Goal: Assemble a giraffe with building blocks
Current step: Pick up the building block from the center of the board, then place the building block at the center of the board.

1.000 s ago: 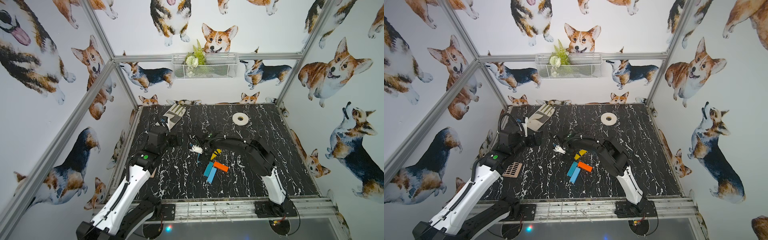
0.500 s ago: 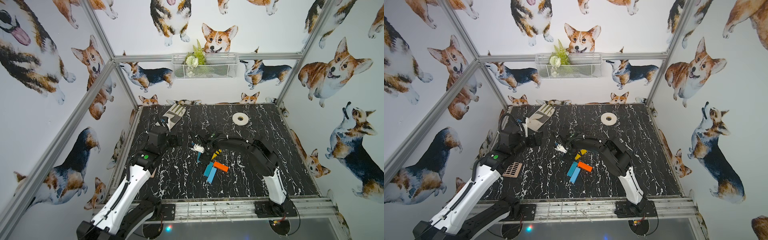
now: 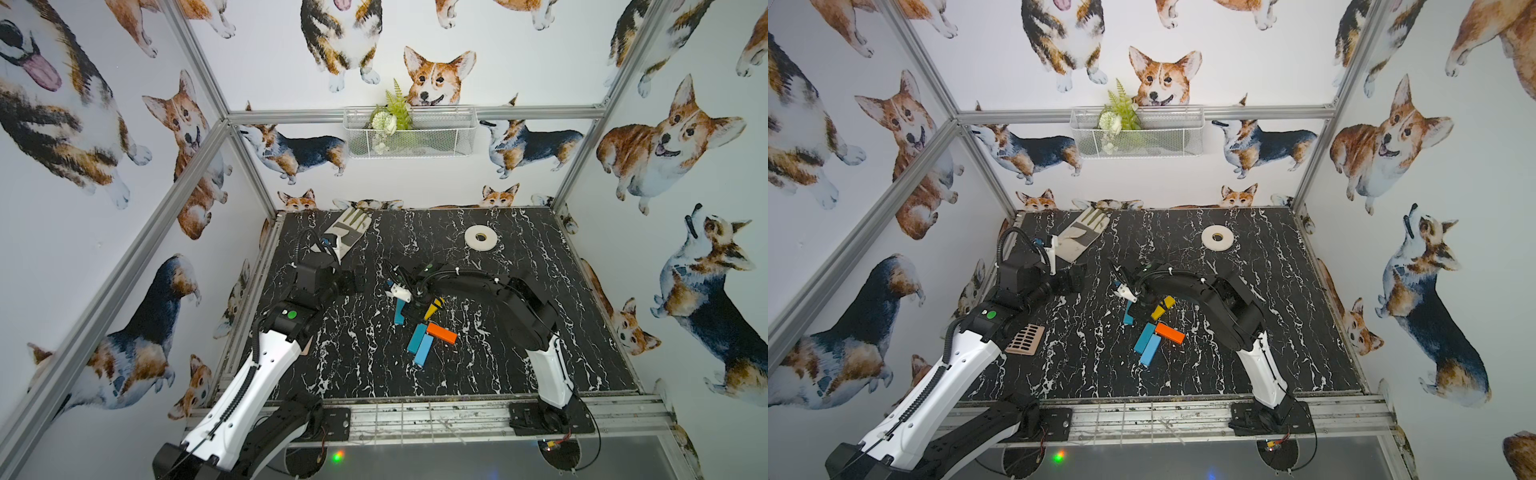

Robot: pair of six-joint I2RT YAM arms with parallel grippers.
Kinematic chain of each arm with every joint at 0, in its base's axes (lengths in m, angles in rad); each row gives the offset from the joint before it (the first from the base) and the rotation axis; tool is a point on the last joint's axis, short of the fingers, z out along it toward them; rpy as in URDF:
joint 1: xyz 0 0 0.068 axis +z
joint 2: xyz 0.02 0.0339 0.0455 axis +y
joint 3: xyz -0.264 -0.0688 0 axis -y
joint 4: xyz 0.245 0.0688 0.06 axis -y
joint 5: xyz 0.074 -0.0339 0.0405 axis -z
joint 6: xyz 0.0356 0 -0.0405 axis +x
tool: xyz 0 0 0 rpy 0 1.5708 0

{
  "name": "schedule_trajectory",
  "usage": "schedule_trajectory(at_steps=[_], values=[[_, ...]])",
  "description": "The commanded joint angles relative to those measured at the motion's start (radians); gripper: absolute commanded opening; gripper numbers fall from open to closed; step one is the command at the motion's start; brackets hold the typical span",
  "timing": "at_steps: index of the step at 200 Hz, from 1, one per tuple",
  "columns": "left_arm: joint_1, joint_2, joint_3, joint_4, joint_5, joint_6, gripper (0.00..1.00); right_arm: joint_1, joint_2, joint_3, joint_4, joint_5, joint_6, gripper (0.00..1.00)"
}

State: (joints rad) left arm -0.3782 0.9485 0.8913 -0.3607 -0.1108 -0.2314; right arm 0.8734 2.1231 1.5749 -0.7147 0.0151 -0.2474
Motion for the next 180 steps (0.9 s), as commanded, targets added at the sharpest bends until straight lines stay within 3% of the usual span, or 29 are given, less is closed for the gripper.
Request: schedule_trajectory(at_steps=[1, 52, 109, 153, 180], values=[[0.002, -0.006, 0.001, 0.02, 0.003, -0.014, 1.0, -0.023, -0.002, 0.009, -0.004, 0.144, 0.069, 0.52], [0.002, -0.011, 0.0, 0.025, 0.011, -0.017, 1.0, -0.088, 0.028, 0.172, -0.059, 0.259, 0.301, 0.57], [0.002, -0.008, 0.006, 0.027, 0.034, -0.021, 1.0, -0.22, 0.169, 0.454, -0.195, 0.151, 0.619, 0.55], [0.002, -0.01, 0.006, 0.027, 0.051, -0.025, 1.0, -0.27, 0.303, 0.628, -0.359, 0.175, 0.766, 0.58], [0.002, -0.007, 0.007, 0.028, 0.059, -0.026, 1.0, -0.287, 0.336, 0.636, -0.39, 0.195, 0.837, 0.6]])
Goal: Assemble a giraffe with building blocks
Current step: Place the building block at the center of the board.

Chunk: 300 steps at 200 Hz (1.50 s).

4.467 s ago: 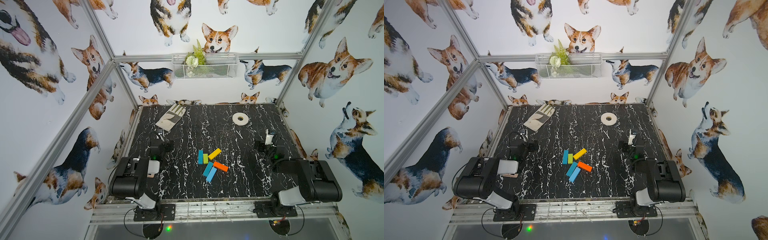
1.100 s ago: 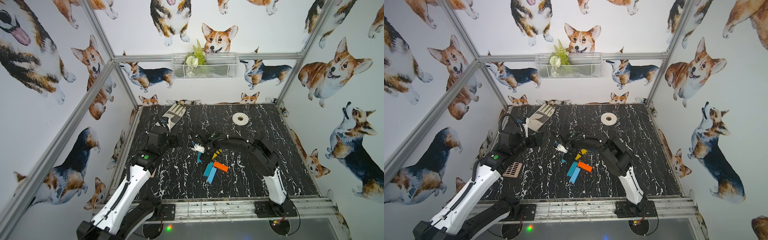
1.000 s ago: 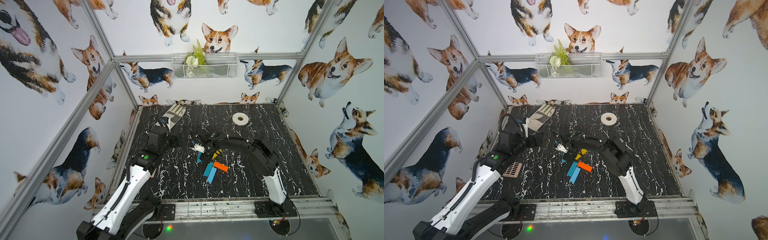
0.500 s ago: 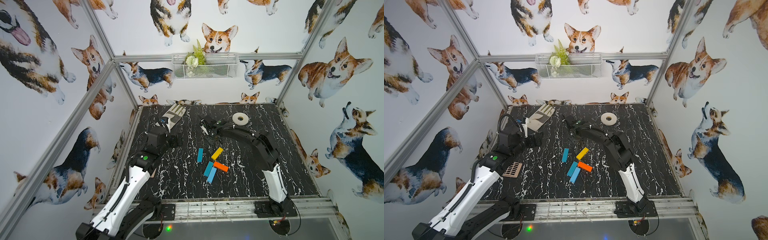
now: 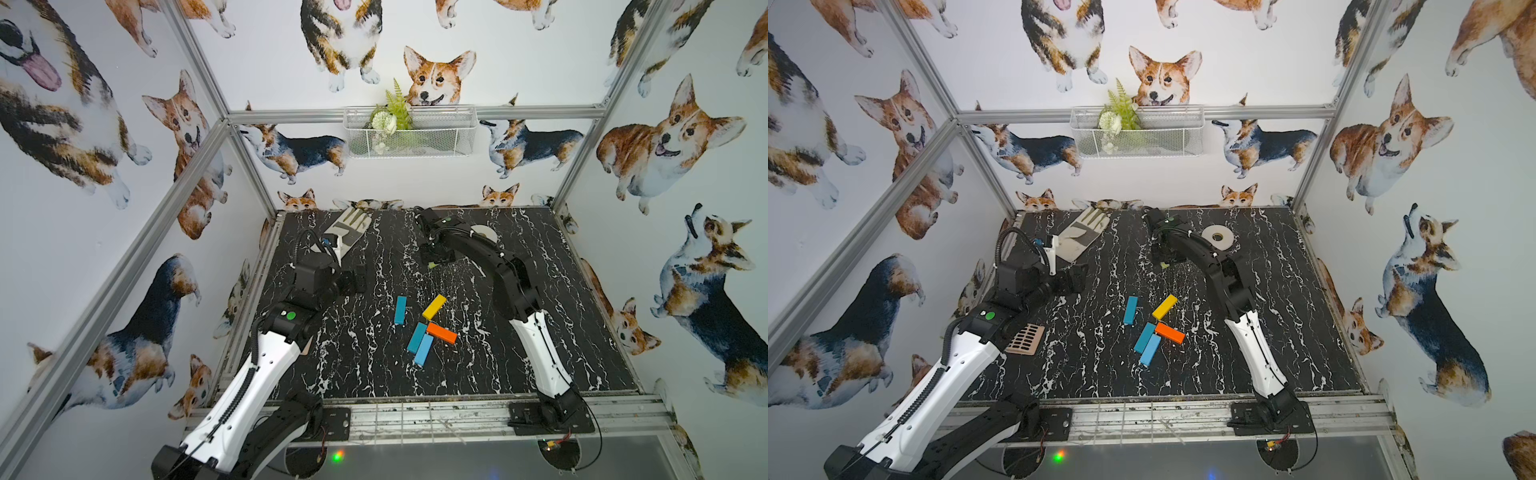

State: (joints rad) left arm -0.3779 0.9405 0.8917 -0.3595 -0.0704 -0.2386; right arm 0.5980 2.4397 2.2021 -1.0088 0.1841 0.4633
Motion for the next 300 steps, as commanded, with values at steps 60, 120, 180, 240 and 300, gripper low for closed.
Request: schedule_trajectory(at_steps=[60, 120, 180, 240, 300], values=[[0.0, -0.001, 0.005, 0.027, 0.025, -0.021, 1.0, -0.037, 0.002, -0.069, -0.064, 0.025, 0.275, 0.61], [0.001, 0.001, 0.005, 0.029, 0.028, -0.021, 1.0, -0.06, 0.005, -0.059, -0.05, 0.006, 0.382, 0.62], [0.001, 0.004, 0.006, 0.03, 0.03, -0.021, 1.0, -0.06, 0.027, -0.005, -0.001, -0.047, 0.364, 0.62], [0.002, 0.006, 0.007, 0.029, 0.029, -0.021, 1.0, -0.052, 0.073, 0.079, -0.041, -0.056, 0.367, 0.62], [0.001, 0.001, 0.008, 0.029, 0.034, -0.021, 1.0, -0.049, 0.096, 0.103, -0.068, -0.039, 0.364, 0.69]])
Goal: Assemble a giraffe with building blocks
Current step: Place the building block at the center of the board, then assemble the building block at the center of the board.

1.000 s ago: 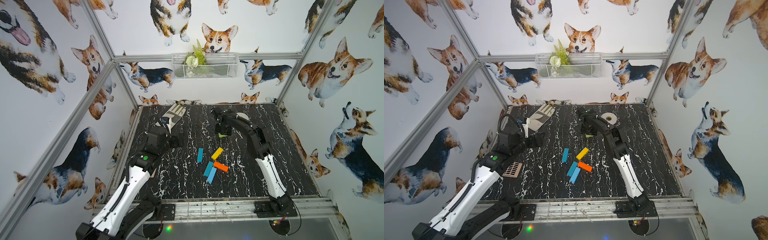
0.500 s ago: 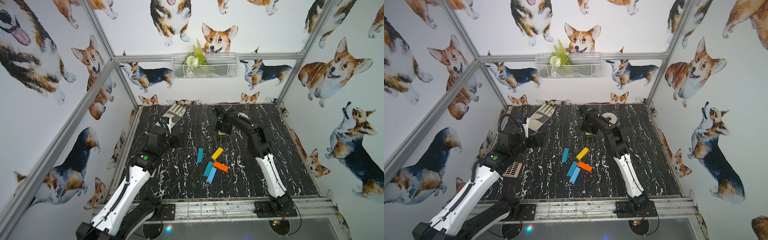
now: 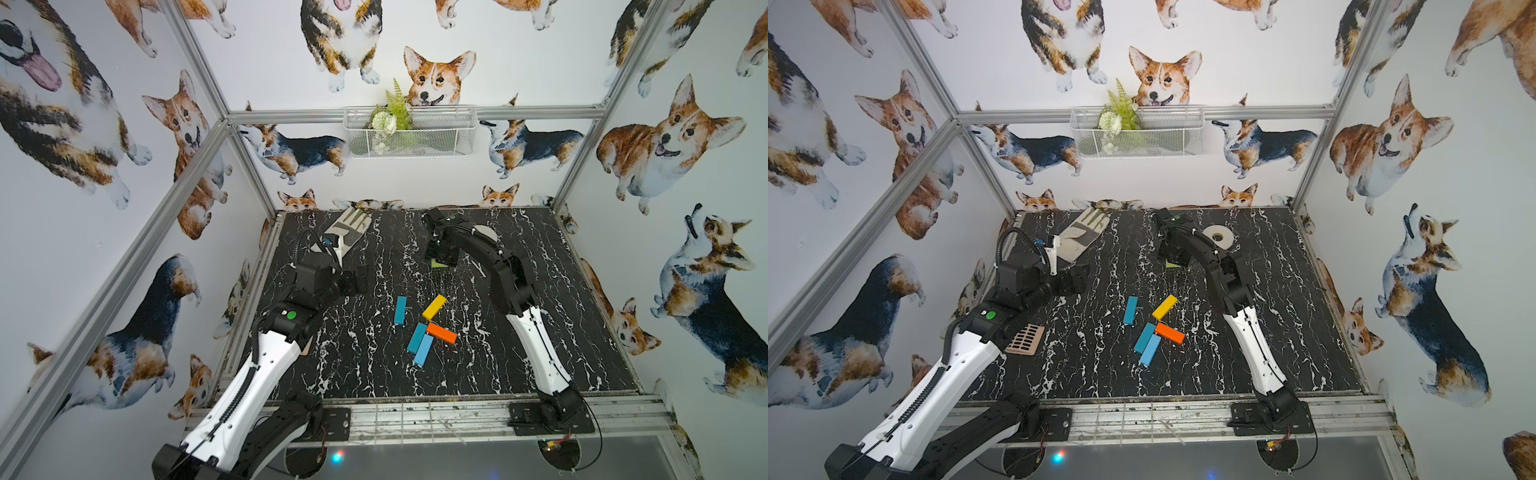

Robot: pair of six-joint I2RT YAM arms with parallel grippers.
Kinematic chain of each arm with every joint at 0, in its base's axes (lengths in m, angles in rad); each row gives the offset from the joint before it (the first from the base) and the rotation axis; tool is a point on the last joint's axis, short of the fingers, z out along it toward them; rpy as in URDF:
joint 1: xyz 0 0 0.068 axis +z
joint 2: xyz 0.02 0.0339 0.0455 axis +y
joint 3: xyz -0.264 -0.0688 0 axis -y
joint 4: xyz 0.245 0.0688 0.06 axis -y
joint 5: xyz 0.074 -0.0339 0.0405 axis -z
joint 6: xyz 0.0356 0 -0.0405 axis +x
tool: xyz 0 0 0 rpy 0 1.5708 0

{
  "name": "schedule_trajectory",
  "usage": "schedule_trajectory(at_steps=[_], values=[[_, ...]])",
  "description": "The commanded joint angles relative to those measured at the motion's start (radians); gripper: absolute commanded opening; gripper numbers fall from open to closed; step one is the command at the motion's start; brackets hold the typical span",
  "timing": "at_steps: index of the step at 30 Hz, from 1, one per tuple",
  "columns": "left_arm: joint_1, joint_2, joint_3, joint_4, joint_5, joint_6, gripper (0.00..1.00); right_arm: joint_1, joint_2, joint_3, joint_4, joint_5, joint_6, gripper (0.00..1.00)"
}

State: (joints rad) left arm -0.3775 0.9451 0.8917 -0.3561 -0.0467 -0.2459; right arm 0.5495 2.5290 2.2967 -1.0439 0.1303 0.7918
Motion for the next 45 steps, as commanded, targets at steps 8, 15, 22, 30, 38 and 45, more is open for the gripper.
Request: schedule_trajectory(at_steps=[8, 15, 22, 30, 38, 45], values=[[0.001, -0.005, 0.008, 0.025, 0.013, -0.013, 1.0, 0.001, 0.013, 0.008, -0.026, 0.011, 0.012, 1.0], [0.0, -0.007, 0.006, 0.024, 0.012, -0.013, 1.0, 0.01, -0.007, 0.01, -0.031, 0.048, -0.032, 1.0], [0.0, -0.009, 0.008, 0.022, 0.003, -0.013, 1.0, 0.144, -0.232, -0.133, -0.007, 0.299, -0.335, 1.0], [0.002, -0.006, 0.013, 0.021, 0.017, -0.021, 1.0, 0.211, -0.57, -0.668, 0.102, 0.142, -0.171, 0.84], [0.004, -0.023, 0.006, 0.023, 0.025, -0.025, 1.0, 0.227, -0.641, -0.911, 0.311, -0.039, 0.172, 0.8], [0.003, -0.039, 0.003, 0.018, 0.02, -0.023, 1.0, 0.258, -0.42, -0.629, 0.019, 0.049, 0.303, 0.82]])
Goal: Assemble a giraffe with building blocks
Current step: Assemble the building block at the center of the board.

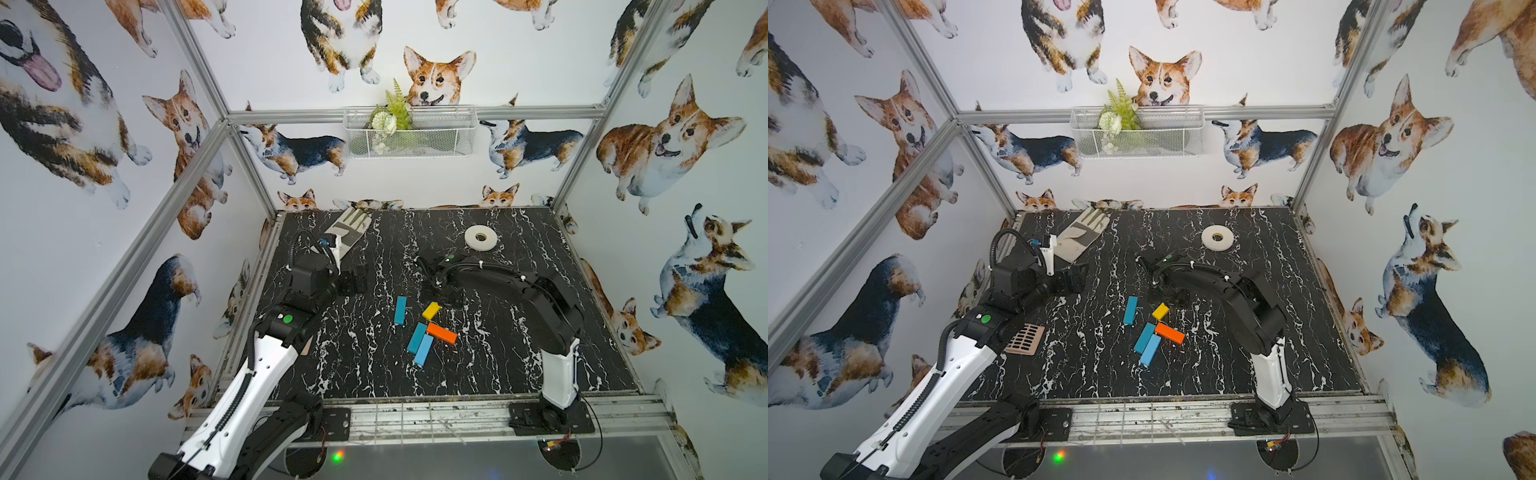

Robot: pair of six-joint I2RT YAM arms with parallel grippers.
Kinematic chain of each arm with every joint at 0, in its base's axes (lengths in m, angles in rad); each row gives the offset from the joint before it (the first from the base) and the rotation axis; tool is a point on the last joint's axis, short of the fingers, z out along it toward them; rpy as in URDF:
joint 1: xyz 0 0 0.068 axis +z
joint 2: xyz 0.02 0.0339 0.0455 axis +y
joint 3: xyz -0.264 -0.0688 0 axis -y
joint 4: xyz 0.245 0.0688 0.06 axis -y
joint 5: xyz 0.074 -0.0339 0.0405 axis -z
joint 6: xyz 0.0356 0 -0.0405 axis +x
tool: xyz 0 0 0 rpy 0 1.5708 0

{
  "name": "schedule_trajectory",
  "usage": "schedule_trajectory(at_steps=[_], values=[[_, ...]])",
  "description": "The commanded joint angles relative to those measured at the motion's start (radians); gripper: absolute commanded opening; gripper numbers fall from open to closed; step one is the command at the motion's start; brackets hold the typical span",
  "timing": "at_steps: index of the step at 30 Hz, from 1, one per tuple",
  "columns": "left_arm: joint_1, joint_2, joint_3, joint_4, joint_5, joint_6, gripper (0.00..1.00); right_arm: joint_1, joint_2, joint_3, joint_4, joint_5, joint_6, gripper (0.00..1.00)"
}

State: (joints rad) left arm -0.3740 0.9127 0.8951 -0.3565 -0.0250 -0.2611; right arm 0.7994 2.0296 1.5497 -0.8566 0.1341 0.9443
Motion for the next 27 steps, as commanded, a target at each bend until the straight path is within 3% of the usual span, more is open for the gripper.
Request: schedule_trajectory(at_steps=[1, 3, 15, 20, 25, 27], values=[[0.0, -0.009, -0.001, 0.019, -0.001, -0.007, 1.0, 0.014, 0.13, 0.191, -0.24, 0.06, 0.164, 0.82], [0.0, -0.013, -0.001, 0.018, -0.002, -0.007, 1.0, 0.021, 0.165, 0.237, -0.261, 0.056, 0.176, 0.81], [0.0, -0.025, -0.001, 0.018, 0.004, -0.009, 1.0, 0.024, 0.153, 0.148, -0.173, 0.011, 0.216, 0.78], [0.0, -0.026, -0.005, 0.017, 0.007, -0.01, 1.0, 0.021, 0.139, 0.104, -0.124, 0.013, 0.196, 0.64], [0.001, -0.025, -0.004, 0.018, 0.009, -0.01, 1.0, 0.02, 0.089, 0.036, -0.073, 0.033, 0.151, 0.39], [0.0, -0.023, -0.004, 0.02, 0.011, -0.009, 1.0, 0.017, 0.07, 0.014, -0.055, 0.038, 0.126, 0.37]])
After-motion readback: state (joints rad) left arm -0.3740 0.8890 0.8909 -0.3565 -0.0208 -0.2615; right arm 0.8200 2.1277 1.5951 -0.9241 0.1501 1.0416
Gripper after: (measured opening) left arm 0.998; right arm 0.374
